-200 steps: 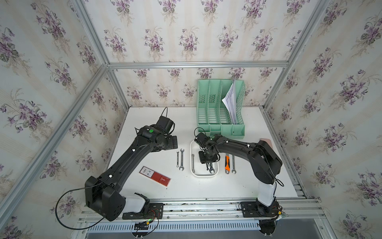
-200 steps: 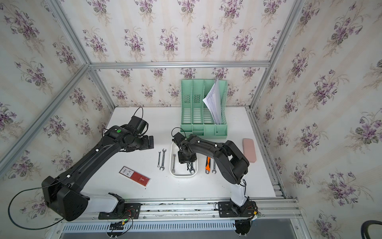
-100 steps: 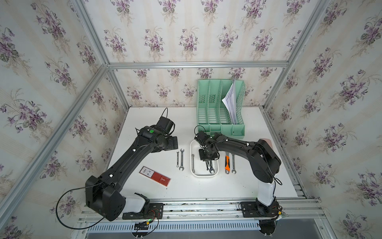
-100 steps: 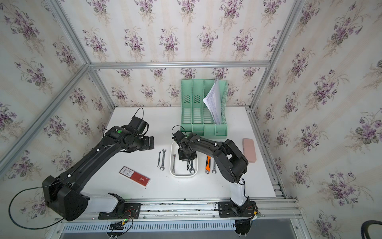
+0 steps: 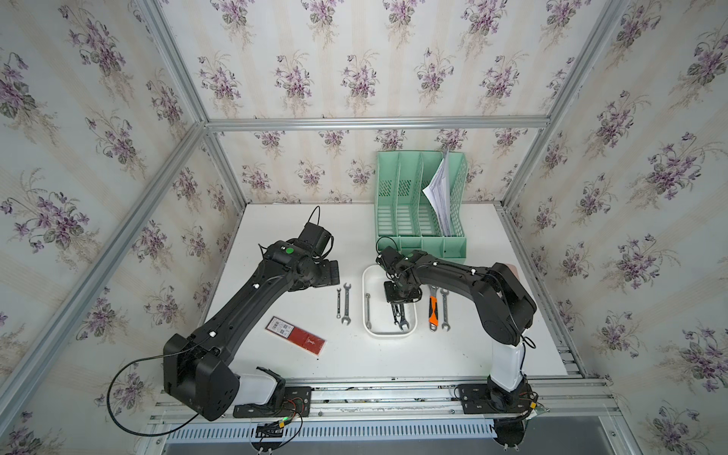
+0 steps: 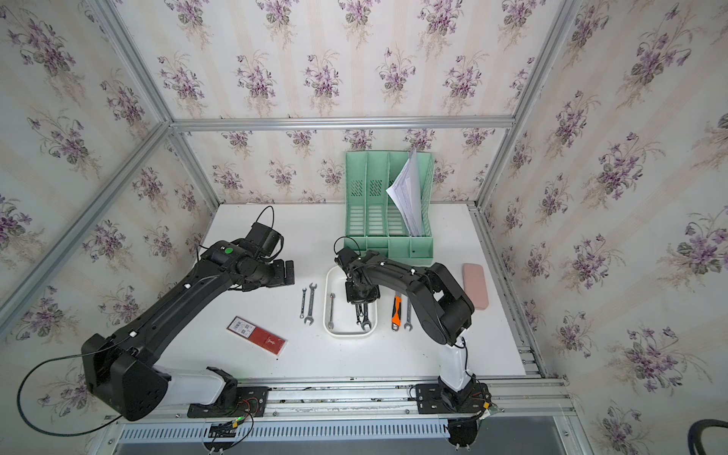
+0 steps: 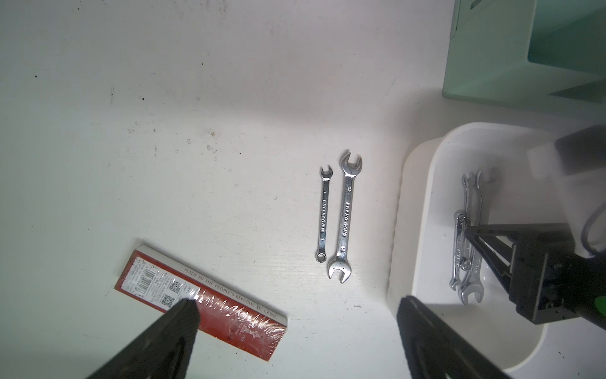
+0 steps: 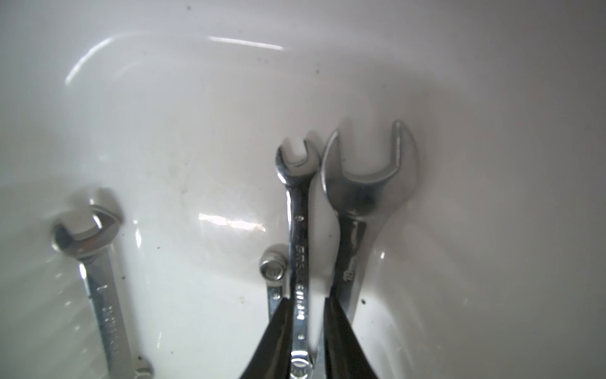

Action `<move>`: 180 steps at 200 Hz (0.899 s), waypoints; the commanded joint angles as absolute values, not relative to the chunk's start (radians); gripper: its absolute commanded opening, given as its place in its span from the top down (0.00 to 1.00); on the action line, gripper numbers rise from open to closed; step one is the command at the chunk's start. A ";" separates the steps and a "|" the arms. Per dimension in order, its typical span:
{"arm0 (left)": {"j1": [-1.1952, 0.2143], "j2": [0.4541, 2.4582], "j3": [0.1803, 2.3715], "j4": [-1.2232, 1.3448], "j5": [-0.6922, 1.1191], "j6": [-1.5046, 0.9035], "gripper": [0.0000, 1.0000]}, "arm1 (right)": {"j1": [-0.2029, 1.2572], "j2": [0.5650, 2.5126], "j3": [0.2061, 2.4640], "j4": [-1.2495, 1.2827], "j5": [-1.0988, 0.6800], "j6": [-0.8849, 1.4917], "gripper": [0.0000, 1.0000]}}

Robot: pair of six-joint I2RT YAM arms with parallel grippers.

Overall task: Take out the wrench from the storage box
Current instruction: Pick up the wrench from the storage box.

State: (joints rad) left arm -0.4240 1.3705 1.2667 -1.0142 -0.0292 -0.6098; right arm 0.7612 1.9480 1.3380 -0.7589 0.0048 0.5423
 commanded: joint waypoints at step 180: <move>-0.423 1.393 1.265 -1.007 -0.024 -0.608 0.01 | 0.761 2.003 1.361 -0.787 -0.054 0.512 0.85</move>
State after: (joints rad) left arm -0.4240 1.3876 1.2617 -1.0100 -0.0257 -0.6098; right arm 0.7593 1.9900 1.3579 -0.7280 -0.0616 0.5262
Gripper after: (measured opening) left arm 0.989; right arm 0.204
